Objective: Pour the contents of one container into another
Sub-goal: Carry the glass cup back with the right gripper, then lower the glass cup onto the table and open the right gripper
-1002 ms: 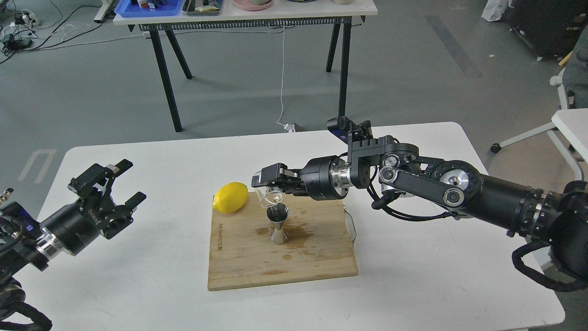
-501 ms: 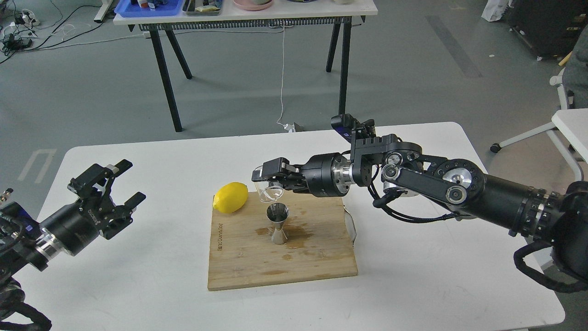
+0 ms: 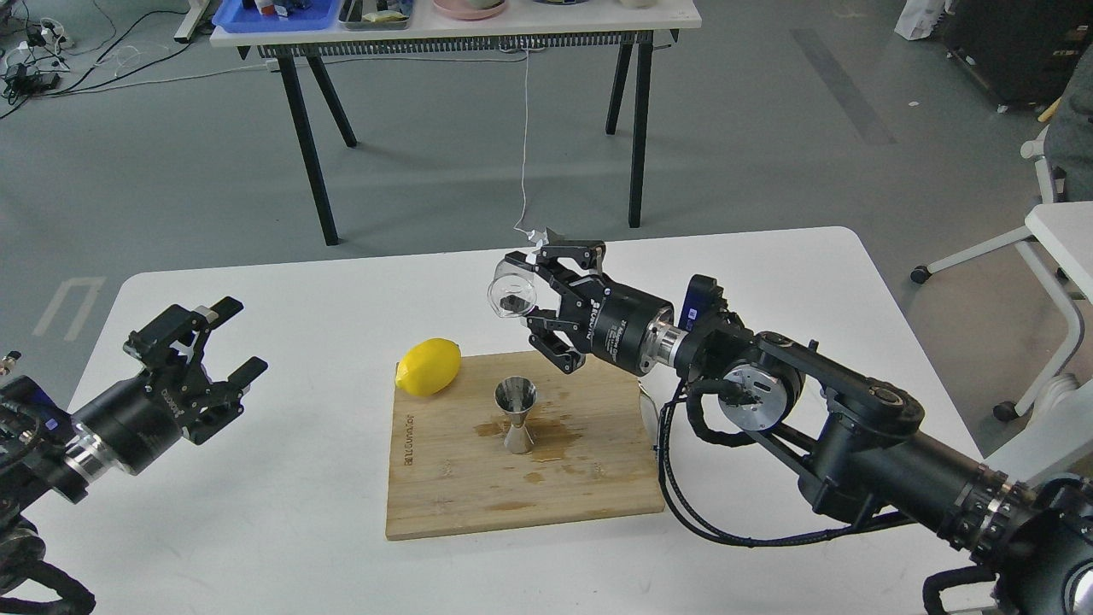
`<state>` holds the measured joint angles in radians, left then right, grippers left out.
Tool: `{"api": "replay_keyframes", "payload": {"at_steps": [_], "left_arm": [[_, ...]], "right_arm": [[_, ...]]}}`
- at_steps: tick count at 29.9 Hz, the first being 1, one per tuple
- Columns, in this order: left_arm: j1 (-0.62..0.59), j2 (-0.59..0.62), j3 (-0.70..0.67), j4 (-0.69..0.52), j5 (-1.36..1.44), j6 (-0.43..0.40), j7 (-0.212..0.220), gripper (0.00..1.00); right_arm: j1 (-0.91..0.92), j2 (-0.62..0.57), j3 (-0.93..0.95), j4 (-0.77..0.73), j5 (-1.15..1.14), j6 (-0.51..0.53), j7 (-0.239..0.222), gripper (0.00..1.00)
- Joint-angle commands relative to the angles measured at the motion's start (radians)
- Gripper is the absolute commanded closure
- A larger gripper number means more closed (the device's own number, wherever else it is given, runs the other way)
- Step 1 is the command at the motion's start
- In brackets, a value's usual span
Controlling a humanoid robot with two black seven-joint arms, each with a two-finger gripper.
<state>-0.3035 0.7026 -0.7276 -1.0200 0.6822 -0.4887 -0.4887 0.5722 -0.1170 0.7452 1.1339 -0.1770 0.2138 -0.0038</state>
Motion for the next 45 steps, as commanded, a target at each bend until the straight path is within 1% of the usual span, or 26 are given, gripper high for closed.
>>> {"api": "replay_keyframes", "payload": {"at_steps": [1,4,7,10,13,19,23,28,37,45], "left_arm": [[0.0,-0.003,0.0,0.0,0.0,0.0,0.0,0.01],[0.0,-0.003,0.0,0.0,0.0,0.0,0.0,0.01],[0.0,-0.003,0.0,0.001,-0.001,0.0,0.0,0.01],[0.0,-0.003,0.0,0.001,0.0,0.0,0.0,0.01],[0.003,-0.003,0.0,0.001,-0.001,0.0,0.0,0.01],[0.004,-0.005,0.0,0.001,0.0,0.0,0.0,0.01],[0.004,-0.006,0.0,0.001,0.0,0.0,0.0,0.01],[0.003,-0.006,0.0,0.001,0.0,0.0,0.0,0.01],[0.004,-0.006,0.0,0.001,0.0,0.0,0.0,0.01],[0.004,-0.006,0.0,0.003,0.0,0.0,0.0,0.01]], "right_arm": [[-0.126,0.08,0.182,0.021,0.105,-0.05,0.019,0.72],[-0.225,0.117,0.328,0.066,0.232,-0.071,0.073,0.72],[-0.302,0.117,0.465,0.073,0.327,-0.086,0.105,0.73],[-0.388,0.117,0.623,0.073,0.41,-0.122,0.111,0.73],[-0.443,0.117,0.75,0.073,0.427,-0.158,0.111,0.73],[-0.476,0.117,0.942,0.041,0.455,-0.267,0.111,0.73],[-0.471,0.117,0.971,-0.038,0.455,-0.324,0.111,0.73],[-0.44,0.117,0.956,-0.135,0.453,-0.349,0.111,0.73],[-0.382,0.117,0.942,-0.178,0.45,-0.376,0.117,0.73],[-0.341,0.117,0.859,-0.253,0.447,-0.37,0.123,0.72]]}}
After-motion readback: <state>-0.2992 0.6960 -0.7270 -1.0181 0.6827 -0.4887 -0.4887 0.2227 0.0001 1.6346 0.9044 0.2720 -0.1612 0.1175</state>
